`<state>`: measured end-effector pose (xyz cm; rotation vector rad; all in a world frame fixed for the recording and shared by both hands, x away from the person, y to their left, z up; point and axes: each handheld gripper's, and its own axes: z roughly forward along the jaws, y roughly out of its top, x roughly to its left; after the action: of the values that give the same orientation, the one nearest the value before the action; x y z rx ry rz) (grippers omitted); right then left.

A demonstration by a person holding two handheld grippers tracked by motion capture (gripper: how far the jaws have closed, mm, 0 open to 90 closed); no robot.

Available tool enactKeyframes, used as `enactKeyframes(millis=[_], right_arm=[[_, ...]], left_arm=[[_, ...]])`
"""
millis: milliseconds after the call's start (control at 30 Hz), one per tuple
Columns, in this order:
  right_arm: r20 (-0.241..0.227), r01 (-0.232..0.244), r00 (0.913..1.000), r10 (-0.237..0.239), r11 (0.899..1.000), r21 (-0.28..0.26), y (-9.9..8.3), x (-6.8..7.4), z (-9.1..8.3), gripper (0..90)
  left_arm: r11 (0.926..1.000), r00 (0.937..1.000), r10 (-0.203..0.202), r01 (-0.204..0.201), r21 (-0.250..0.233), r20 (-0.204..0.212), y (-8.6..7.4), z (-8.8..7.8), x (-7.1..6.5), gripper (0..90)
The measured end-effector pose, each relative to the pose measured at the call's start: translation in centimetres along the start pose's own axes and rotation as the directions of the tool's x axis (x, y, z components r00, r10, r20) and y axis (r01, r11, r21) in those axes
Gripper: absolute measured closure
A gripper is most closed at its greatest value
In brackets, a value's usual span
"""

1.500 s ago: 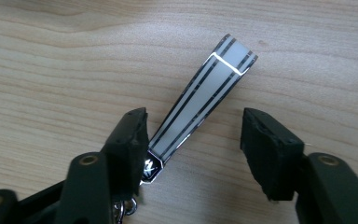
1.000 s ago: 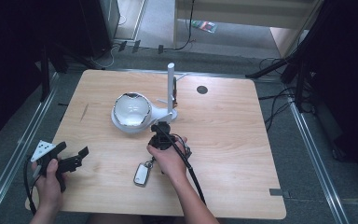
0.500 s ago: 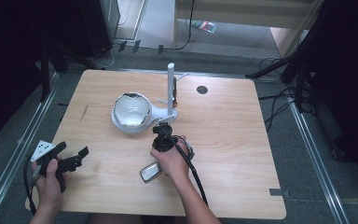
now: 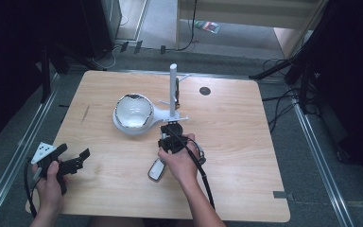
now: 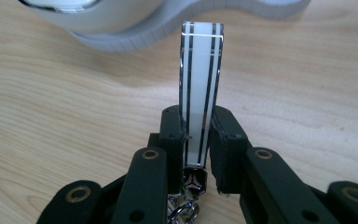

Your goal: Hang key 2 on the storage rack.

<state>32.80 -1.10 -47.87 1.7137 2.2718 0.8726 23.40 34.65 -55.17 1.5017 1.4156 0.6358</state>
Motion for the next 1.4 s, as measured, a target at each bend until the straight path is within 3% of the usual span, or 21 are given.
enactKeyframes(millis=[133,367,533,800,867,900,967,1033,1133,1300,1400], right_arm=[[-0.005,0.042,0.9991,-0.042,0.995,-0.096,0.0,-0.6,-1.2,77.5],[-0.019,0.114,0.9924,-0.122,0.963,-0.245,0.3,-1.8,-3.0,77.4],[-0.048,0.139,0.9854,-0.163,0.935,-0.328,0.4,-2.6,-3.6,77.4],[-0.04,0.182,0.9752,-0.218,0.891,-0.417,0.8,-3.4,-4.3,77.4],[-0.044,0.203,0.9682,-0.246,0.875,-0.44,0.9,-3.6,-4.2,77.4],[-0.04,0.219,0.9631,-0.266,0.862,-0.458,0.9,-3.7,-4.2,77.4],[-0.035,0.239,0.9571,-0.288,0.852,-0.466,1.1,-3.8,-4.1,77.3],[-0.055,0.22,0.9592,-0.277,0.855,-0.47,1.2,-4.0,-4.0,77.3],[-0.125,0.169,0.9593,-0.253,0.87,-0.463,1.6,-4.9,-3.8,77.1],[-0.175,0.141,0.9512,-0.254,0.863,-0.484,2.3,-5.7,-3.8,77.2],[-0.208,0.141,0.9398,-0.271,0.862,-0.486,2.9,-6.0,-3.8,77.3]], left_arm=[[1.0,1.0,0.0,0.0,0.0,0.0,0.0,0.0,0.0,1.7],[1.0,1.0,0.0,0.0,0.001,-0.001,0.0,0.0,0.0,1.7],[1.0,1.0,0.003,-0.003,0.001,0.0,0.0,0.0,0.0,1.7],[1.0,1.0,0.004,-0.004,0.002,0.001,0.0,0.0,0.0,1.7],[1.0,1.0,0.004,-0.004,0.002,0.001,0.0,0.0,0.0,1.7],[1.0,1.0,0.004,-0.004,0.002,0.001,0.0,0.0,0.0,1.7],[1.0,1.0,0.004,-0.004,0.003,0.001,0.0,0.0,0.0,1.7],[1.0,1.0,0.0,0.0,0.002,0.0,0.0,0.0,0.0,1.7],[1.0,1.0,0.0,0.0,0.001,0.001,0.0,0.0,0.0,1.7],[1.0,1.0,0.0,0.0,0.005,0.003,0.0,0.0,0.0,1.7],[1.0,1.0,0.001,-0.001,0.005,0.002,0.0,0.0,0.0,1.7]])
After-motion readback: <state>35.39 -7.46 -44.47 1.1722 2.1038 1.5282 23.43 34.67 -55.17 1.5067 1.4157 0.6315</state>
